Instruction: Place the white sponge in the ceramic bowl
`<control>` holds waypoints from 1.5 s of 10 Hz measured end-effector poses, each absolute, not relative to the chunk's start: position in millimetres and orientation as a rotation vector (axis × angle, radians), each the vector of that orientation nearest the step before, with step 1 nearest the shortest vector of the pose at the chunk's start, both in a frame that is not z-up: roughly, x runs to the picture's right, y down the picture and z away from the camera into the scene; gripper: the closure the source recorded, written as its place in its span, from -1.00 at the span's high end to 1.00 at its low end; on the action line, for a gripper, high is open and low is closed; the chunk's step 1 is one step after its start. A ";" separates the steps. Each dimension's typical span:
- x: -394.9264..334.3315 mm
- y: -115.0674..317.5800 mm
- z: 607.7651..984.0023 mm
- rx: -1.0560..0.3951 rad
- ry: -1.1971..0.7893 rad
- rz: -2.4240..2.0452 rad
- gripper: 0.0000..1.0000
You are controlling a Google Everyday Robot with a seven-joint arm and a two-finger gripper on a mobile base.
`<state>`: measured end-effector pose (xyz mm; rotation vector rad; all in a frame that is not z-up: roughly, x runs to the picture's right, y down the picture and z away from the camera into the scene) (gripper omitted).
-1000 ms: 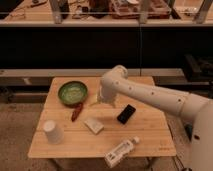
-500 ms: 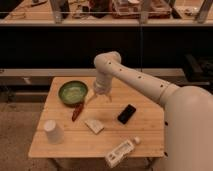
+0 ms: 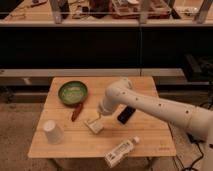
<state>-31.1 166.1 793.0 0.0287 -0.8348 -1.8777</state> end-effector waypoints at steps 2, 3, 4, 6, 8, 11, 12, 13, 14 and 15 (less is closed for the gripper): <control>-38.6 173.8 791.2 0.006 -0.740 -1.884 0.60; -44.1 168.8 790.4 -0.009 -0.687 -1.892 0.60; -52.5 157.3 789.0 -0.034 -0.621 -1.905 0.60; -69.9 125.8 795.6 -0.083 -0.510 -1.930 0.60; -76.9 108.4 815.9 -0.144 -0.507 -1.902 0.60; -54.4 119.8 840.3 -0.253 -0.625 -1.836 0.60; -47.5 126.2 842.4 -0.282 -0.672 -1.830 0.60; -45.6 128.5 841.9 -0.288 -0.692 -1.831 0.60; -43.6 131.0 840.8 -0.287 -0.706 -1.830 0.60; -42.2 134.2 839.6 -0.281 -0.728 -1.829 0.60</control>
